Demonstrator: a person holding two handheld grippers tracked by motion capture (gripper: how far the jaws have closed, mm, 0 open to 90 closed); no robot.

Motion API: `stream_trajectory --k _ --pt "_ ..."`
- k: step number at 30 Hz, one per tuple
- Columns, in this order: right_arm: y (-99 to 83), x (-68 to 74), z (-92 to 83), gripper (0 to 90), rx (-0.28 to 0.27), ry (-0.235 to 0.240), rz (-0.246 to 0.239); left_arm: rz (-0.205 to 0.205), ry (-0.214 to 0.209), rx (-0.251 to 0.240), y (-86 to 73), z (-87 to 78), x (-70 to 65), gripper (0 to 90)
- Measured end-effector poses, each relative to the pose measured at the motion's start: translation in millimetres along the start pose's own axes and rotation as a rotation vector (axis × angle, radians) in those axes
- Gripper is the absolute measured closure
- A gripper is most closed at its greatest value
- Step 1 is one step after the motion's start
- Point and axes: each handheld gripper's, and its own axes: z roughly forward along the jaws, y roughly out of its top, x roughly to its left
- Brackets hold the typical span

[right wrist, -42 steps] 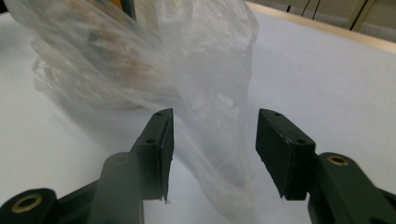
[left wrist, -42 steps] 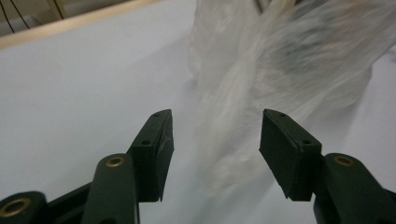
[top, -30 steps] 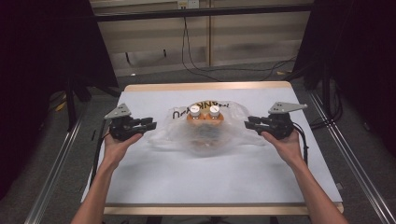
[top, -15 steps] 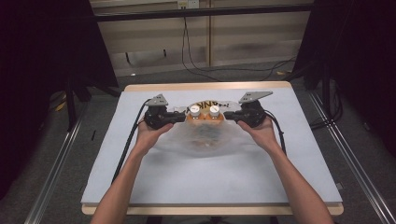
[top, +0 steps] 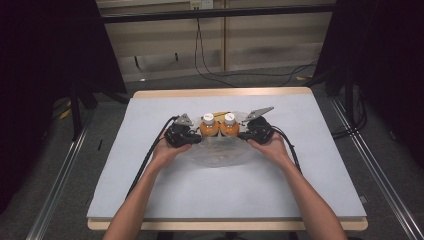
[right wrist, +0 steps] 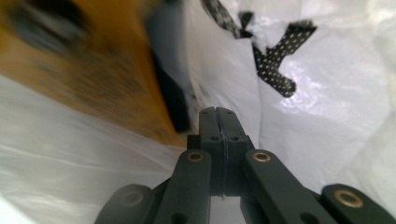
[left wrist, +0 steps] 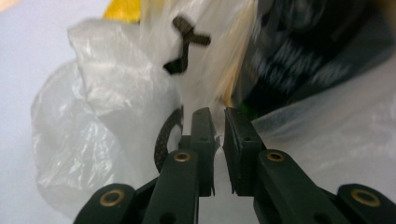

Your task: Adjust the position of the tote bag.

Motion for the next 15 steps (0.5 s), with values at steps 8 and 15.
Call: stream_trajectory --k 8,15 --pt "-8.1 -4.6 11.5 90.0 0.113 -0.034 -0.058 0.086 0.065 0.117 -3.7 4.2 -3.3 87.3" --pt "-12.4 -14.7 0.4 90.0 0.169 -0.09 -0.081 0.06 0.085 0.137 -14.5 -8.0 13.4 90.0"
